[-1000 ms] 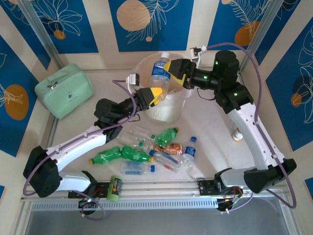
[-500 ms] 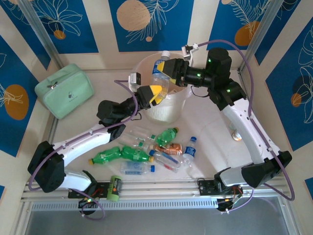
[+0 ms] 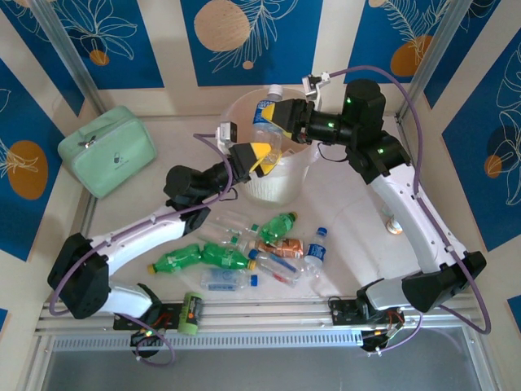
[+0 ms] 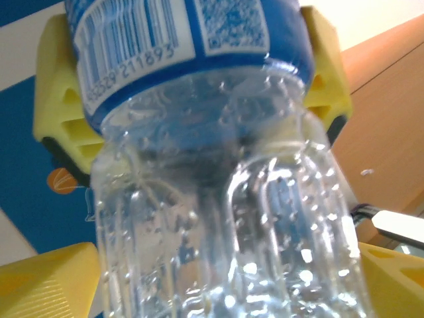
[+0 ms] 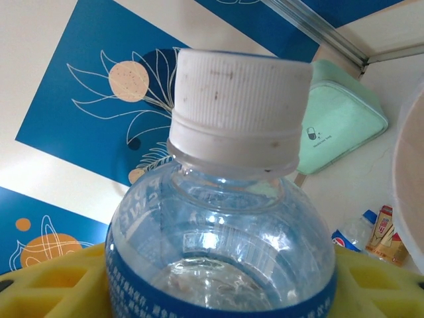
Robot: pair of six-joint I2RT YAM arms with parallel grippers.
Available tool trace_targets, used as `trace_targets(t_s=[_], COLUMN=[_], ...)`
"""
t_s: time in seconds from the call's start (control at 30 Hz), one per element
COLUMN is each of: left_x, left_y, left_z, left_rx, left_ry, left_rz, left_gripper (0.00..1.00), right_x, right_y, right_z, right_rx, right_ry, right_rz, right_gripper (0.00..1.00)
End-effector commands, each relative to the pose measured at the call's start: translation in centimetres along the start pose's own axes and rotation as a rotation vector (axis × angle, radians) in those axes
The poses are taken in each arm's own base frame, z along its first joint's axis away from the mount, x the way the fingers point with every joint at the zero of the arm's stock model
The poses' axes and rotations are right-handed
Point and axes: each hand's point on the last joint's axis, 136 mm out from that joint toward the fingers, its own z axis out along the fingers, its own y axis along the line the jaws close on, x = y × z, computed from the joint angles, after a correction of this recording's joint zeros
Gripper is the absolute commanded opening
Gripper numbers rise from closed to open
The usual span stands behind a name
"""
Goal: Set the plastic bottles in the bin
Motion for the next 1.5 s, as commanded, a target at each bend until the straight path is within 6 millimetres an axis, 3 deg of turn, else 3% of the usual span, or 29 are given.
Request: trace_targets(t_s=[0.0,0.17,0.3,0.4,0.6,1.0,1.1,1.27,1.47], left_x=[0.6,0.0,-2.2,-3.5,-5.2,-5.3,-5.2,-4.7,-4.3], left_y=[-1.2,1.0,3.4,3.2,2.7,7.1,7.9,8.9,9.5], left_z=[-0.7,-3.6,-9.3,-12.1,-15.7,-23.3,-25.3,-27.1,-28.2], left_rx=[-0.052,-0.298,-0.684,-0.882,-1.055,-1.322,-1.38,-1.419,-1.442], left_ry=[0.036,0.02,-0.027,0.006,-0.038,-0.126,-0.164,-0.184,-0.19], left_rz=[0.117,0.209,0.326,0.415,0.497,0.343,0.297,0.237,0.206], left_gripper=[1.0,1.0,1.0,1.0,1.0,1.0,1.0,1.0,0.99], right_x=[-0.9,-2.5,-4.0,-5.1,-6.3,-5.5,-5.3,-5.7,-6.7], right_y=[0.3,-2.1,-4.4,-6.9,-12.6,-20.8,-21.8,-21.5,-17.9], right_z=[-0.3,-0.8,-0.8,-1.0,-0.6,-1.0,-1.0,-1.0,-0.7], right_rx=[0.025,0.171,0.291,0.422,0.641,0.944,0.975,0.987,0.956], right_ry=[-0.034,-0.078,-0.101,-0.109,-0.056,0.057,0.06,0.031,-0.008], right_rz=[-0.028,-0.016,-0.027,-0.028,-0.019,-0.052,-0.036,-0.041,-0.114], right_gripper=[0.59,0.56,0.56,0.55,0.53,0.56,0.66,0.82,0.84])
